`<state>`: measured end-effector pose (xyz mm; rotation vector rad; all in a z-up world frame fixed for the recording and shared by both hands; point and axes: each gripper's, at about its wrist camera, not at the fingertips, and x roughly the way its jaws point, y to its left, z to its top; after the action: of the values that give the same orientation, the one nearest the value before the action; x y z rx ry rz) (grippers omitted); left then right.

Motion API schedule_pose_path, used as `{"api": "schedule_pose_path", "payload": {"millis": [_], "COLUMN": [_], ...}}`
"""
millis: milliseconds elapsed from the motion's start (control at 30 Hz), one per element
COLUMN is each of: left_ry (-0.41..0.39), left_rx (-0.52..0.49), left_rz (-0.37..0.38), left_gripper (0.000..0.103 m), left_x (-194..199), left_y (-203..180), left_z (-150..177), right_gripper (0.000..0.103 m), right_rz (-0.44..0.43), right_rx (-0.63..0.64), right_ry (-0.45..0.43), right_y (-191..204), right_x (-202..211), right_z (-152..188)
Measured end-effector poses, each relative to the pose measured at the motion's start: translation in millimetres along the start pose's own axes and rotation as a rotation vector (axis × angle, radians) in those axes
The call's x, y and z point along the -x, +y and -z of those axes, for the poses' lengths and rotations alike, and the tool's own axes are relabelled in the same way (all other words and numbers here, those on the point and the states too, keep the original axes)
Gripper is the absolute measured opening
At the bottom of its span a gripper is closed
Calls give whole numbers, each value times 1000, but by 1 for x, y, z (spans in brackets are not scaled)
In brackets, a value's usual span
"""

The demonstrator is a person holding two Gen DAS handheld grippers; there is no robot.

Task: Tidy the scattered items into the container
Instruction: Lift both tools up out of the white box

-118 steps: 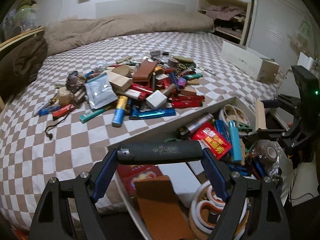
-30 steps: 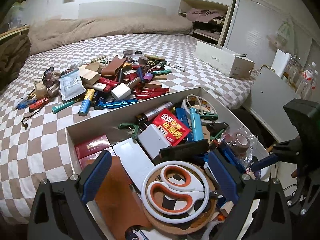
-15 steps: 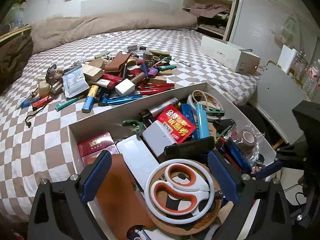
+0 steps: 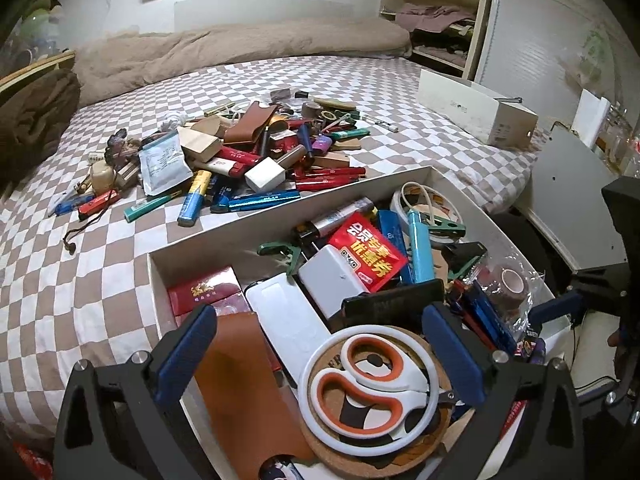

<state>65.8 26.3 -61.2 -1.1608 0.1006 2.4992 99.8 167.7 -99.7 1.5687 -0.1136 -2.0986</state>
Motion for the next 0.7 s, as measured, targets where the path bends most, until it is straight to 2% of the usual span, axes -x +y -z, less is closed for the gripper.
{"api": "schedule_pose_path", "payload": {"millis": [300, 567, 700], "left_ry": [-11, -42, -62], "left_rx": [44, 56, 78], "left_rz": [-6, -46, -27], "left_gripper": [103, 103, 103], "left_x": [8, 21, 26], "left_y": [1, 0, 0], "left_z": [-3, -7, -10], "right_gripper": [103, 103, 103], "right_rz": [32, 76, 129], "right_rx": [18, 15, 40], "right_ry": [-75, -193, -243], "right_y": [-9, -20, -23], "right_x": [8, 19, 23], "right_z": [-4, -14, -19]}}
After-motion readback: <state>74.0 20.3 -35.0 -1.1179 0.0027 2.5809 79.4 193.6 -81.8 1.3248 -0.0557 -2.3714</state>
